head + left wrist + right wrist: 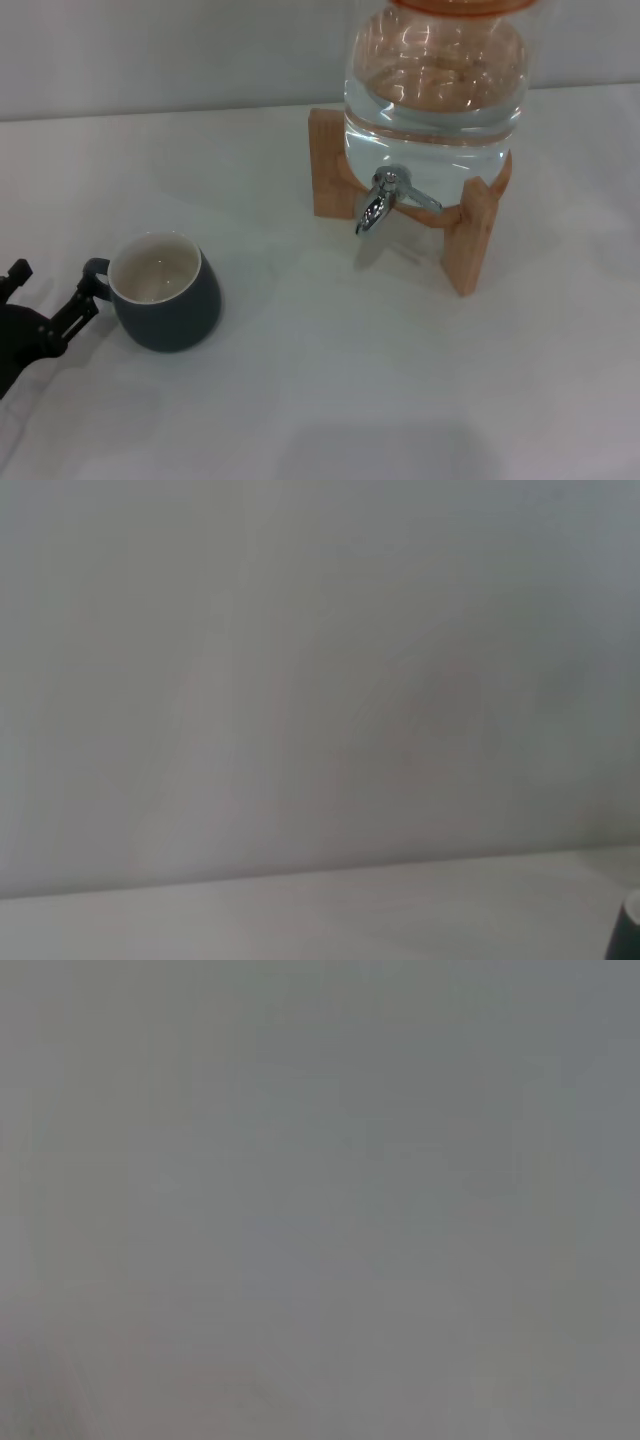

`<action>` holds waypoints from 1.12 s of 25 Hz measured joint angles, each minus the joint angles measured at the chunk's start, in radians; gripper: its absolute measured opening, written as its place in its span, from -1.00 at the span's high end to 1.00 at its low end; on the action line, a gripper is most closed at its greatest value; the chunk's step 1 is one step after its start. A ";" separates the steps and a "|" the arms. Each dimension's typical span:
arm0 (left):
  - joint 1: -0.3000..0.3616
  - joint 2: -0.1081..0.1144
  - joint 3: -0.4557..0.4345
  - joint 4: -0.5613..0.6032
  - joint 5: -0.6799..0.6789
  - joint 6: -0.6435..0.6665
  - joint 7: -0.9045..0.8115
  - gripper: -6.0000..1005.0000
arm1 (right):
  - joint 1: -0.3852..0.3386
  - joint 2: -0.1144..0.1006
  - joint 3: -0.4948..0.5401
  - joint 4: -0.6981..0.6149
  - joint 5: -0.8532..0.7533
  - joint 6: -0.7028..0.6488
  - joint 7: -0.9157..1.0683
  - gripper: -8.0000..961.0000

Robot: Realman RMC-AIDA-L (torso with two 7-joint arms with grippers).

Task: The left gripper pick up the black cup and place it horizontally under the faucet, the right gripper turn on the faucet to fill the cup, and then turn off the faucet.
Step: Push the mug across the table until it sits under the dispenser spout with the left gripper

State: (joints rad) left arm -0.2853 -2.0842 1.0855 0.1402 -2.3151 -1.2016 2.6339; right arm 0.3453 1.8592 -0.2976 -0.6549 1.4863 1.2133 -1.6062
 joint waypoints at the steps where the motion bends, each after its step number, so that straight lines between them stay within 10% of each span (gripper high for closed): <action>1: -0.001 0.000 0.000 0.000 0.004 0.003 0.000 -0.77 | 0.000 0.000 0.000 0.000 0.000 0.000 0.000 -0.75; 28: -0.005 -0.001 0.001 0.008 0.016 0.004 -0.001 -0.77 | 0.003 0.000 0.001 0.000 -0.001 -0.004 0.001 -0.75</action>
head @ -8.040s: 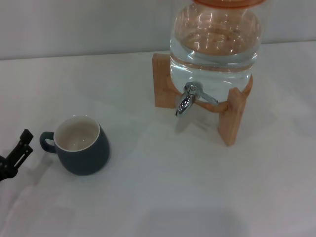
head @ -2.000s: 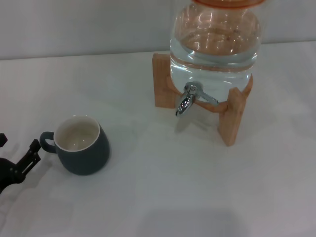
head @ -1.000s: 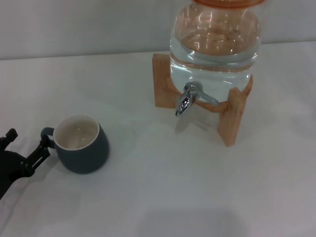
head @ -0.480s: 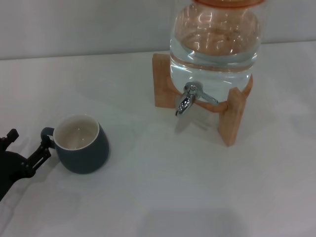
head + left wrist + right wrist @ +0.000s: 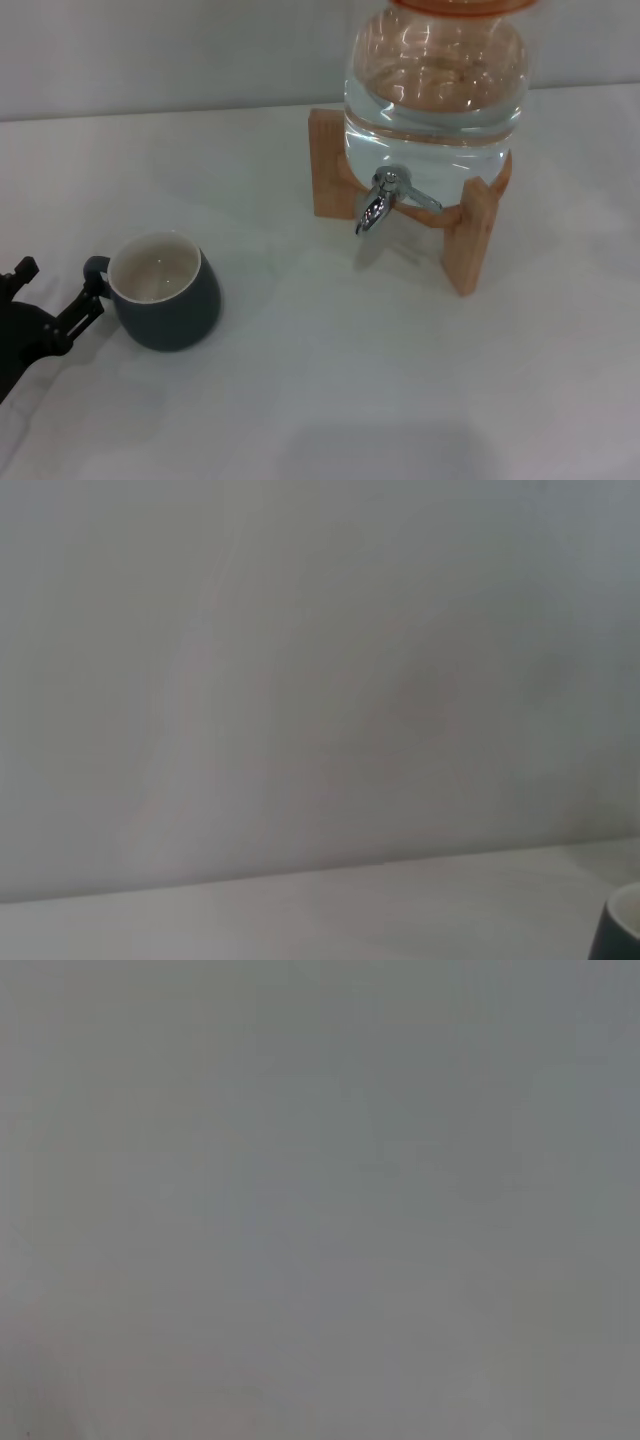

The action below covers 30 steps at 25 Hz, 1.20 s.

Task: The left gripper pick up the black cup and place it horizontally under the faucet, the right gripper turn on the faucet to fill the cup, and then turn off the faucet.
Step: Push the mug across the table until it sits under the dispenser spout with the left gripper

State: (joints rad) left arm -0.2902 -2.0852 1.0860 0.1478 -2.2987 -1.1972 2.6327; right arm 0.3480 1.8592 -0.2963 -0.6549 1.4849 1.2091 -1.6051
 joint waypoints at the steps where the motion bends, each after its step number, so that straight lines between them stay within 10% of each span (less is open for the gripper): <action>1: -0.001 0.000 0.000 0.000 0.000 0.000 0.000 -0.77 | 0.000 0.000 0.000 0.000 0.000 0.000 0.000 -0.75; 30: 0.004 0.000 -0.004 -0.002 -0.001 -0.004 0.001 -0.77 | 0.001 0.000 0.000 -0.003 0.003 0.000 0.001 -0.75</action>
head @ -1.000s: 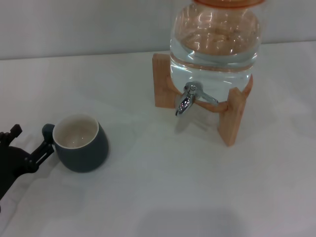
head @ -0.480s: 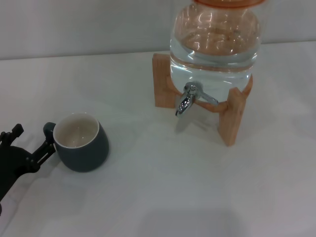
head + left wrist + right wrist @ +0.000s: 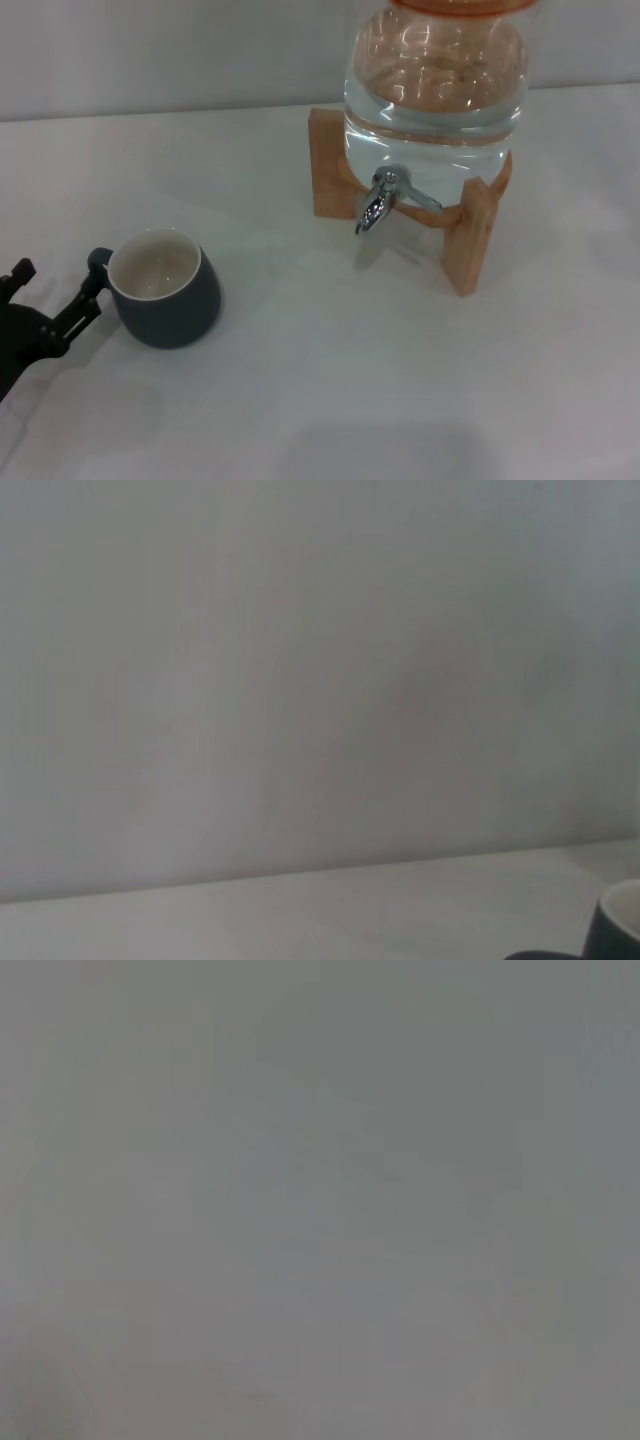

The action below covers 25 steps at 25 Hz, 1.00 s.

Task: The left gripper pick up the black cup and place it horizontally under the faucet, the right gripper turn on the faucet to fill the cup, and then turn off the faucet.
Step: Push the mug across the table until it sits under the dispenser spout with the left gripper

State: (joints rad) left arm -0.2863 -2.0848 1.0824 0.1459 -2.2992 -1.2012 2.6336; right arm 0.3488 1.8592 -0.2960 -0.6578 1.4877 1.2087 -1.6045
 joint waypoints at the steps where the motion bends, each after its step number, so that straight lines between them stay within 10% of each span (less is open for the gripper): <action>1: 0.003 0.000 -0.001 0.002 -0.001 -0.001 -0.001 -0.77 | 0.000 0.000 0.000 0.000 0.001 0.000 0.000 -0.75; 25: 0.034 0.001 -0.002 0.001 -0.003 -0.053 -0.001 -0.76 | 0.001 0.000 -0.001 0.005 -0.001 0.000 0.001 -0.75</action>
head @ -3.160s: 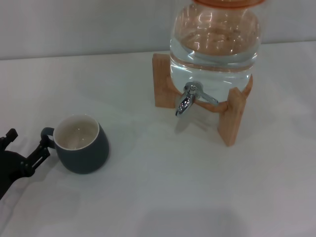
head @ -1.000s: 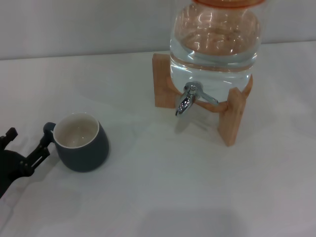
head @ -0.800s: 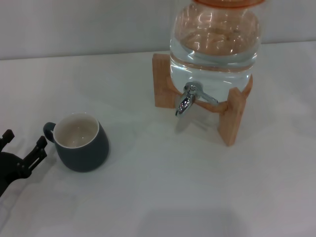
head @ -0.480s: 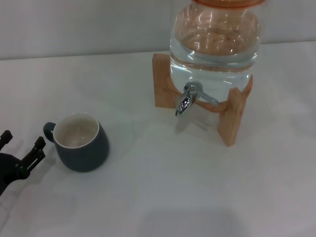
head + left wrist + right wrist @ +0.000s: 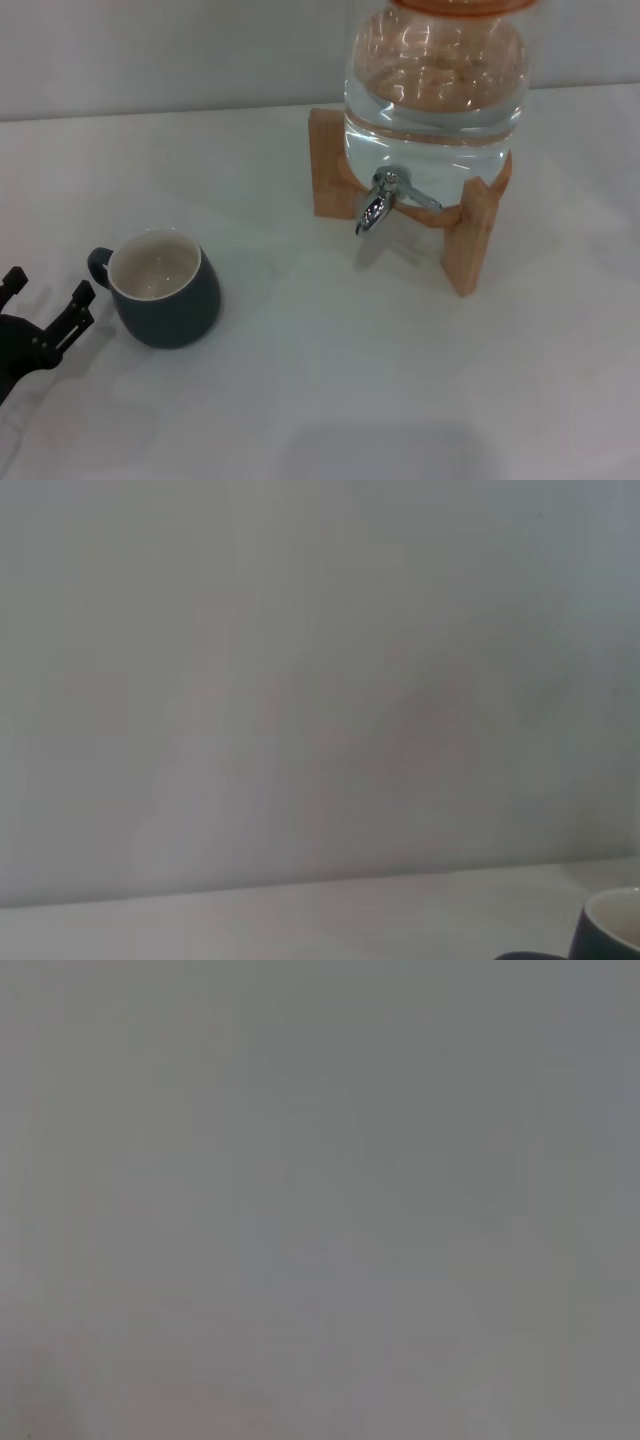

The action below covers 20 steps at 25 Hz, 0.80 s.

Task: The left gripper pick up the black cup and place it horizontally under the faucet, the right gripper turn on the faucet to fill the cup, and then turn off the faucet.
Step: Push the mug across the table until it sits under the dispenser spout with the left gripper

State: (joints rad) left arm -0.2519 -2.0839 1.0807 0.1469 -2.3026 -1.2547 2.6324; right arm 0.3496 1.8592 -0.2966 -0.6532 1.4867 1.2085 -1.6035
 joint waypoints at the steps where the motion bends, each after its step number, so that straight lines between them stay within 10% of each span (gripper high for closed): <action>1: 0.000 -0.001 0.000 -0.003 0.001 -0.001 0.000 -0.76 | 0.001 0.000 0.000 0.000 -0.001 0.000 0.000 -0.75; 20: 0.016 0.003 -0.008 0.003 -0.032 -0.002 0.001 -0.76 | 0.003 0.000 0.001 -0.003 -0.001 0.003 0.003 -0.75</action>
State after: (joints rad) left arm -0.2357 -2.0809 1.0723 0.1501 -2.3343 -1.2562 2.6331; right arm 0.3529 1.8591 -0.2960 -0.6566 1.4854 1.2118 -1.6002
